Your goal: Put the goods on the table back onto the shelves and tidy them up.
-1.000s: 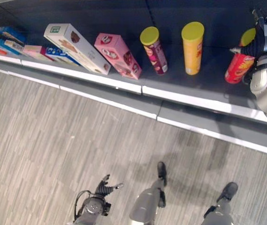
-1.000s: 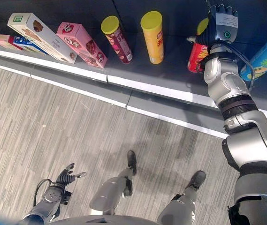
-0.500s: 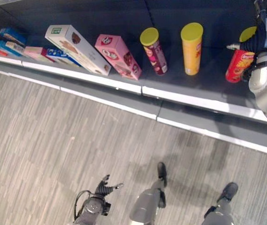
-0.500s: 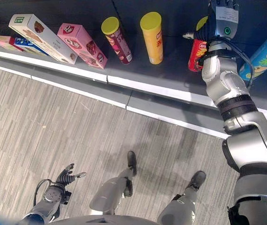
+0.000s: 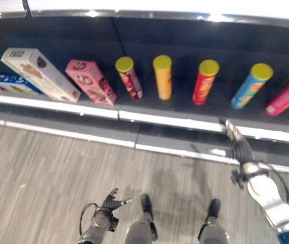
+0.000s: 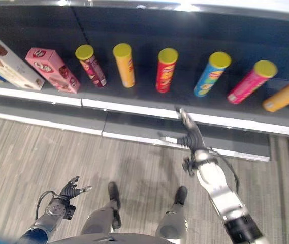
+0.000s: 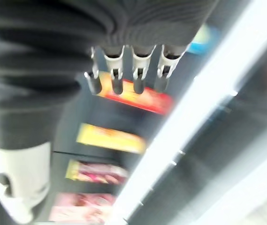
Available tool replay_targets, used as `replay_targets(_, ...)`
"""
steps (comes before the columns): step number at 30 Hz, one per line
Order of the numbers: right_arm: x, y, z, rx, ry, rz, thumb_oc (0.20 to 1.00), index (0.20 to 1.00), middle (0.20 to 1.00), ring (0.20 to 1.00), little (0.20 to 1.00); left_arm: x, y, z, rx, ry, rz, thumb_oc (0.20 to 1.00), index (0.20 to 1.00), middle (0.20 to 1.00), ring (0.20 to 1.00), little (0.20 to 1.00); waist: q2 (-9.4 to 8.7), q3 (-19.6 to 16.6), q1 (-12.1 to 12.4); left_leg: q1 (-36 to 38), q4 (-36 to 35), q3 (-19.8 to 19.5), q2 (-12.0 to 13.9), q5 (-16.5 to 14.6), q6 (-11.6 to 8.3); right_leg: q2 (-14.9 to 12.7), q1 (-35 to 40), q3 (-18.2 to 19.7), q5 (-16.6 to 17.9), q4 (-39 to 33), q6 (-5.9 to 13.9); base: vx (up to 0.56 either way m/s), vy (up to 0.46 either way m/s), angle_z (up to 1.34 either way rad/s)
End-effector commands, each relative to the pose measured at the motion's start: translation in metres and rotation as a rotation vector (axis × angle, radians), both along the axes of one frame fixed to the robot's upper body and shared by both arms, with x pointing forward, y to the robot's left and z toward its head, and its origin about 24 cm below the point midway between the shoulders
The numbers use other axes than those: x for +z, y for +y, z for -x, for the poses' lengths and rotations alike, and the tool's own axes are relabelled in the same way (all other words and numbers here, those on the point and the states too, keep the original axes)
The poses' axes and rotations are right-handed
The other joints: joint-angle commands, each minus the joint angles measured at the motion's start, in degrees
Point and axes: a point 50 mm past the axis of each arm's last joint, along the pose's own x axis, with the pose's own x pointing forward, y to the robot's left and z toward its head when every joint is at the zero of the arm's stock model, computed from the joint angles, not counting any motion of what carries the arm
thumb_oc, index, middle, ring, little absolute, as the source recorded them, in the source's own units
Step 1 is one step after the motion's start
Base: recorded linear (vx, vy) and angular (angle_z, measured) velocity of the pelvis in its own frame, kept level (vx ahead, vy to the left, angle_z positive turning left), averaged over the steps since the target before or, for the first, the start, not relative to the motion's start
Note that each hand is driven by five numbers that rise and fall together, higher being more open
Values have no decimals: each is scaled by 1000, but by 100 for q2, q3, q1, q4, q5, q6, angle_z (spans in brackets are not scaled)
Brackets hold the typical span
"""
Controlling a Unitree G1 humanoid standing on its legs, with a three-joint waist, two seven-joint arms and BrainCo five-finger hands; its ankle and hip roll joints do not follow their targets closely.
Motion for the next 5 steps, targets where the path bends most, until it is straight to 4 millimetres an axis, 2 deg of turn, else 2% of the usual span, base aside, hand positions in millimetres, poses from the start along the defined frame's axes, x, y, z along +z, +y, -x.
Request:
replay_targets(1, -11, -20, 4, 36, 98, 6, 1000, 1000, 1000, 1000, 1000, -4, 9, 5, -36, 51, -23, 1000, 1000, 1000, 1000, 1000, 133, -254, 41, 356, 101, 178, 262, -50, -355, -70, 185, -3, -433, 540, 64, 40, -88, -15)
replay_targets(2, -12, -20, 4, 37, 98, 6, 1000, 1000, 1000, 1000, 1000, -3, 9, 5, -36, 51, -23, 1000, 1000, 1000, 1000, 1000, 132, -250, 45, 363, 100, 182, 264, -51, -357, -68, 189, 1, -433, 539, 63, 28, -100, -18)
replay_targets(3, -51, -38, 27, -64, 276, 5, 1000, 1000, 1000, 1000, 1000, -7, 7, 10, -55, 77, -11, 1000, 1000, 1000, 1000, 1000, 101, -365, -37, 507, 112, 255, 347, -47, -379, 10, 286, 52, -491, 531, 38, 28, -99, -25)
replay_targets(5, -96, -50, 52, -182, 471, 23, 1000, 1000, 1000, 1000, 1000, -9, 6, 13, -52, 92, 4, 1000, 1000, 1000, 1000, 1000, 80, -489, -114, 638, 124, 332, 438, -26, -397, 110, 376, 131, -553, 527, 4, 33, -134, -16)
